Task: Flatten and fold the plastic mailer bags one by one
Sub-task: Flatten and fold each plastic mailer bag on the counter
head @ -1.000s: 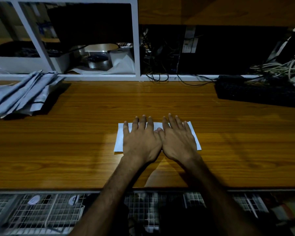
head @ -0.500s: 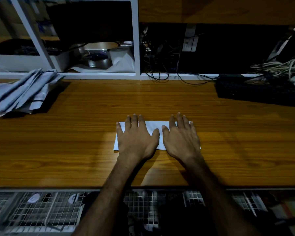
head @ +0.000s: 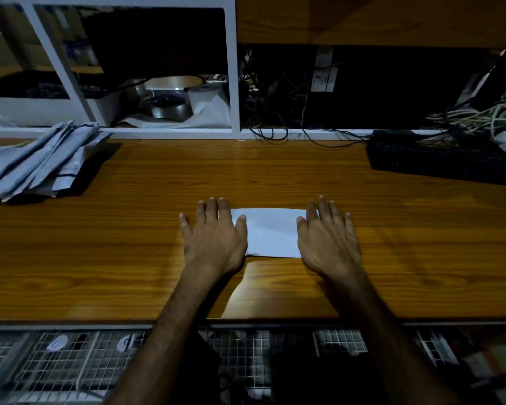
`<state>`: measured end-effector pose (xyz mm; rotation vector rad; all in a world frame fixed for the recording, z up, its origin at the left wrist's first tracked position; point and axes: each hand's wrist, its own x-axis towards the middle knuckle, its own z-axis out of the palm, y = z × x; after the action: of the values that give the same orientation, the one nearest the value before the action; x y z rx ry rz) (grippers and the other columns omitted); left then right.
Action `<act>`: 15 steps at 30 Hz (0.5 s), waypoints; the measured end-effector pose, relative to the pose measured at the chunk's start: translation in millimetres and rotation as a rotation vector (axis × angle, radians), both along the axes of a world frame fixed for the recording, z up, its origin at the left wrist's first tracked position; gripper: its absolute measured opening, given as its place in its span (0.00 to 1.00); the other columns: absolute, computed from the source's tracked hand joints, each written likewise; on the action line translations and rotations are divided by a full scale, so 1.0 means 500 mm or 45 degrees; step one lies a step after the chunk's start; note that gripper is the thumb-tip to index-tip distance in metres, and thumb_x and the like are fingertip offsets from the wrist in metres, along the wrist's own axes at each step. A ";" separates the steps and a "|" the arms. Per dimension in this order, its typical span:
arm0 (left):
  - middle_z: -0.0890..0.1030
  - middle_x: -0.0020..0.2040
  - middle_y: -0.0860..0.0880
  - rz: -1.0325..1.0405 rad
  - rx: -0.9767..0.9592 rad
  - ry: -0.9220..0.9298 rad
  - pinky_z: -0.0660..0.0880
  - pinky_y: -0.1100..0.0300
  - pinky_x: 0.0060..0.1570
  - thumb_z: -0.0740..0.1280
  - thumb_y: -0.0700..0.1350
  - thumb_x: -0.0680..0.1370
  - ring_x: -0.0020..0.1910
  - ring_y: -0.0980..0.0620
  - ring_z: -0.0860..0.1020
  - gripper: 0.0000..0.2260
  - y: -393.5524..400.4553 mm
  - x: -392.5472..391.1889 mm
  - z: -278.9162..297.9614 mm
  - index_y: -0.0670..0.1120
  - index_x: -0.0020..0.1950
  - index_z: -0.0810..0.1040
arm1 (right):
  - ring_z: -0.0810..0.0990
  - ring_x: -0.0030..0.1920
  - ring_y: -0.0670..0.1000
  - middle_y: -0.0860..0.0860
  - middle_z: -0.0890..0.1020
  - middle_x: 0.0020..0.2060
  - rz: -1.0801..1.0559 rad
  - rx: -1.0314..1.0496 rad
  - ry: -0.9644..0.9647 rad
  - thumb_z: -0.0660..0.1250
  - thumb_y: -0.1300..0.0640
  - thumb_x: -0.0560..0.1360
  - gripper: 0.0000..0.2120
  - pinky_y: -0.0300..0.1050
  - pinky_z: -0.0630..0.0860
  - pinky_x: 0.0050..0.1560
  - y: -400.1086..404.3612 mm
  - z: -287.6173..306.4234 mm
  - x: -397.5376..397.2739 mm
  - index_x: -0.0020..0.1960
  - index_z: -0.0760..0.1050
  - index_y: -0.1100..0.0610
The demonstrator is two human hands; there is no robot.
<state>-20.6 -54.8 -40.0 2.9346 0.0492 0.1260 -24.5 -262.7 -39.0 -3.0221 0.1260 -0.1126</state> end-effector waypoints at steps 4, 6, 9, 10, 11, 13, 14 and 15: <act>0.51 0.85 0.44 0.033 0.024 0.028 0.42 0.30 0.78 0.42 0.58 0.86 0.84 0.42 0.47 0.30 0.028 -0.002 0.000 0.45 0.85 0.48 | 0.48 0.83 0.58 0.56 0.51 0.84 -0.036 0.007 -0.014 0.45 0.44 0.87 0.29 0.61 0.47 0.82 -0.020 -0.004 -0.004 0.84 0.51 0.55; 0.50 0.85 0.44 0.033 0.026 0.043 0.41 0.30 0.77 0.42 0.57 0.86 0.84 0.42 0.46 0.29 0.042 -0.005 0.002 0.45 0.85 0.47 | 0.49 0.83 0.58 0.57 0.51 0.84 -0.048 0.009 -0.027 0.45 0.44 0.87 0.29 0.62 0.48 0.82 -0.030 -0.006 -0.005 0.84 0.51 0.56; 0.48 0.85 0.44 0.038 0.021 0.060 0.39 0.29 0.77 0.42 0.57 0.86 0.84 0.41 0.44 0.28 0.061 -0.009 0.006 0.48 0.85 0.45 | 0.50 0.83 0.58 0.57 0.53 0.83 -0.061 0.017 -0.035 0.46 0.45 0.87 0.28 0.62 0.49 0.81 -0.045 -0.008 -0.004 0.84 0.53 0.55; 0.48 0.85 0.44 0.044 0.025 0.066 0.38 0.29 0.76 0.42 0.57 0.86 0.84 0.40 0.43 0.28 0.067 -0.011 0.008 0.49 0.85 0.45 | 0.50 0.83 0.58 0.57 0.53 0.83 -0.064 0.018 -0.034 0.45 0.45 0.87 0.28 0.62 0.49 0.81 -0.051 -0.009 -0.005 0.84 0.53 0.55; 0.47 0.85 0.43 0.050 0.034 0.068 0.38 0.29 0.76 0.42 0.57 0.86 0.84 0.40 0.43 0.27 0.073 -0.013 0.009 0.50 0.85 0.44 | 0.50 0.83 0.58 0.57 0.53 0.83 -0.068 0.018 -0.029 0.45 0.45 0.87 0.28 0.63 0.49 0.81 -0.058 -0.008 -0.006 0.84 0.53 0.54; 0.48 0.85 0.43 0.056 0.050 0.061 0.38 0.29 0.76 0.41 0.57 0.86 0.84 0.40 0.43 0.27 0.085 -0.018 0.009 0.50 0.85 0.45 | 0.50 0.83 0.59 0.57 0.53 0.83 -0.075 0.013 -0.020 0.44 0.45 0.87 0.28 0.63 0.49 0.81 -0.073 -0.008 -0.009 0.84 0.53 0.53; 0.49 0.85 0.43 0.058 0.051 0.053 0.39 0.28 0.76 0.41 0.56 0.86 0.84 0.39 0.44 0.27 0.090 -0.021 0.010 0.50 0.85 0.46 | 0.50 0.83 0.59 0.57 0.53 0.83 -0.078 0.011 -0.019 0.44 0.45 0.87 0.27 0.63 0.49 0.81 -0.080 -0.007 -0.011 0.84 0.53 0.53; 0.49 0.85 0.43 0.061 0.051 0.044 0.40 0.28 0.76 0.42 0.56 0.86 0.84 0.39 0.44 0.27 0.095 -0.024 0.011 0.50 0.85 0.46 | 0.50 0.83 0.59 0.57 0.52 0.83 -0.079 0.014 -0.018 0.44 0.45 0.87 0.27 0.63 0.49 0.81 -0.087 -0.007 -0.011 0.84 0.53 0.53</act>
<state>-32.8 -7.4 -34.5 2.9766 0.1232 0.0840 -30.2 -306.0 -42.5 -3.0069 0.2181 -0.1380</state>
